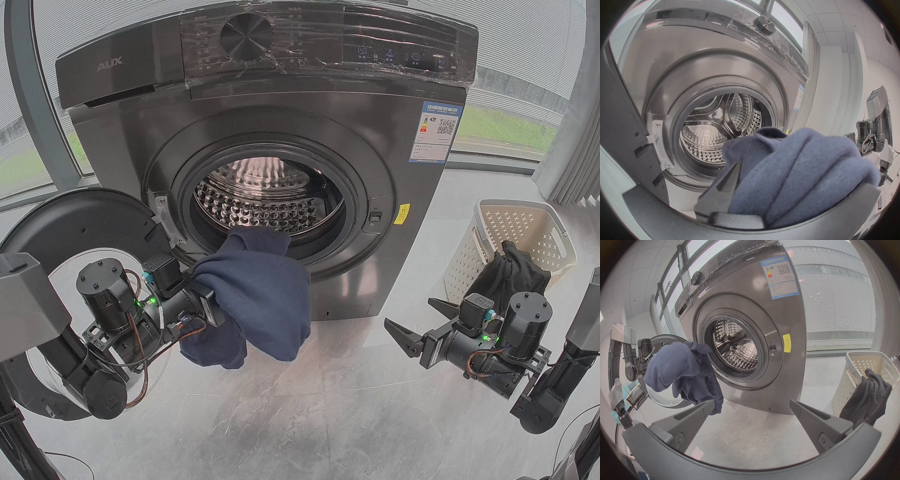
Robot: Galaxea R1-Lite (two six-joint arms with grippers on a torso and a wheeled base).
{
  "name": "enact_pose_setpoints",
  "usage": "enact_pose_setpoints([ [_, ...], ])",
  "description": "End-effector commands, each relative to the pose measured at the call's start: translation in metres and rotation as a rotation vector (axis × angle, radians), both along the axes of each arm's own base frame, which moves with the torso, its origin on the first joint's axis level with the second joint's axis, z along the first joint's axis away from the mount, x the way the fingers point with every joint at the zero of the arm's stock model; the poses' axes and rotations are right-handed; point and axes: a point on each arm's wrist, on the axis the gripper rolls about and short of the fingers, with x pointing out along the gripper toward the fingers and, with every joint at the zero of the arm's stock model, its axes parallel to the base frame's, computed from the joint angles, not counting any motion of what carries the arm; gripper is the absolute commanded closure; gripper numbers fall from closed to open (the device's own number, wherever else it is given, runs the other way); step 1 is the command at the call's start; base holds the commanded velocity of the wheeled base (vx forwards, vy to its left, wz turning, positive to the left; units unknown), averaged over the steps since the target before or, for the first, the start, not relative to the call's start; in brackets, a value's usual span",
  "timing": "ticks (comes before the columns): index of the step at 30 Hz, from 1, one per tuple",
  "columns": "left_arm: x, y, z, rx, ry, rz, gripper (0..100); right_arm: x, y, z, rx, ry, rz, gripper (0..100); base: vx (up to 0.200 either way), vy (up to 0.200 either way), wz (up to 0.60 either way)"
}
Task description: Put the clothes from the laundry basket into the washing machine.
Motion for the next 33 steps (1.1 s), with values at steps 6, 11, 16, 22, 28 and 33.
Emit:
enact_pose_setpoints([
  [6, 0.0, -0.003, -0.005, 0.005, 0.012, -0.007, 100, 0.0, 0.0, -0.001, -0.002, 0.004, 0.001, 0, 0.0, 0.2, 0.0],
  [11, 0.001, -0.003, -0.007, 0.009, 0.018, -0.007, 100, 0.0, 0.0, -0.002, -0.002, 0.007, 0.002, 0, 0.0, 0.08, 0.0],
  [16, 0.001, -0.005, -0.013, 0.035, 0.026, -0.01, 100, -0.001, 0.0, -0.003, -0.005, 0.011, 0.002, 0, 0.0, 0.0, 0.0],
  [22, -0.002, -0.007, -0.018, 0.065, 0.034, -0.017, 100, -0.001, 0.0, -0.003, -0.005, 0.011, 0.002, 0, 0.0, 0.0, 0.0],
  [28, -0.002, -0.009, -0.018, 0.066, 0.032, -0.021, 100, -0.001, 0.0, -0.003, -0.005, 0.011, 0.002, 0, 0.0, 0.0, 0.0],
  [33, -0.001, -0.009, -0.016, 0.059, 0.024, -0.021, 100, -0.001, 0.0, -0.003, -0.005, 0.011, 0.003, 0, 0.0, 0.0, 0.0],
])
